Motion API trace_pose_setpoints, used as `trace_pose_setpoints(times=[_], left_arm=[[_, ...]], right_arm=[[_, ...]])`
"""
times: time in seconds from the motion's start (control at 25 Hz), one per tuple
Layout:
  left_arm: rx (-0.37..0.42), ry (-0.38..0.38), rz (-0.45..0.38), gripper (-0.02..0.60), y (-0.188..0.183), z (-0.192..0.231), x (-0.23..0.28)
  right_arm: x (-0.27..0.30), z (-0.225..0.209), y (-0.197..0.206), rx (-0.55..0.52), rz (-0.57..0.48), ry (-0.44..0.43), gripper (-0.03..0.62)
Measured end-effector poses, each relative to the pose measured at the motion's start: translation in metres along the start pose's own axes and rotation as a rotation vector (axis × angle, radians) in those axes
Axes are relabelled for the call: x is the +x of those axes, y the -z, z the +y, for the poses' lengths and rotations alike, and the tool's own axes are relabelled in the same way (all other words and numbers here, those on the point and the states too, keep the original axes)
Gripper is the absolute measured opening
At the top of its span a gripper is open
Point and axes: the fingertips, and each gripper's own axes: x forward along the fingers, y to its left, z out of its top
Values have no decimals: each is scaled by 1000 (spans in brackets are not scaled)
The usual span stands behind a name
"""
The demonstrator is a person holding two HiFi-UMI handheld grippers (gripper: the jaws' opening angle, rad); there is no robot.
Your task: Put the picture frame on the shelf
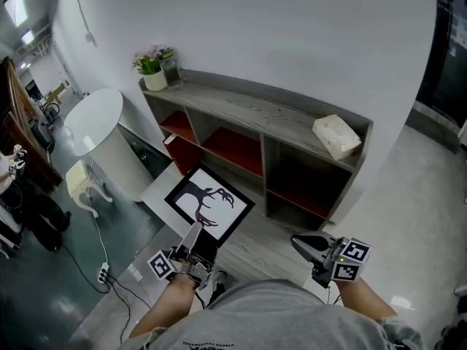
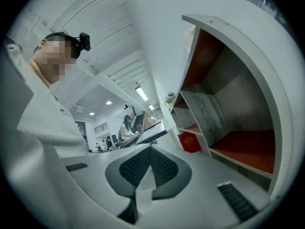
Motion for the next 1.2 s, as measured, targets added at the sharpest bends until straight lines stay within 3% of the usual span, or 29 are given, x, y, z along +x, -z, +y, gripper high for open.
trace_pose_setpoints(times=[0.24,0.4,0.56,0.8,1.04,1.2], left_arm=[[-77,10,66,83,-38,48,44],[-162,-31,123,83,-55,96,68],[-185,-45,168,83,-65,122,95],[-173,-48,95,83,-73,138,115],[-133,-94,8,83,-82,153,122],[-104,-135,-4,83,-88,161,124]], right_arm=[[41,-27,-3,-6,-29,120,18],[74,-47,-4,16,-59,225,18],[101,-51,1,-14,-19,270,18],[109,-53,-4,-54,46,242,18],[100,-61,-7,-70,79,215,18],[101,-63,-9,-74,74,205,18]])
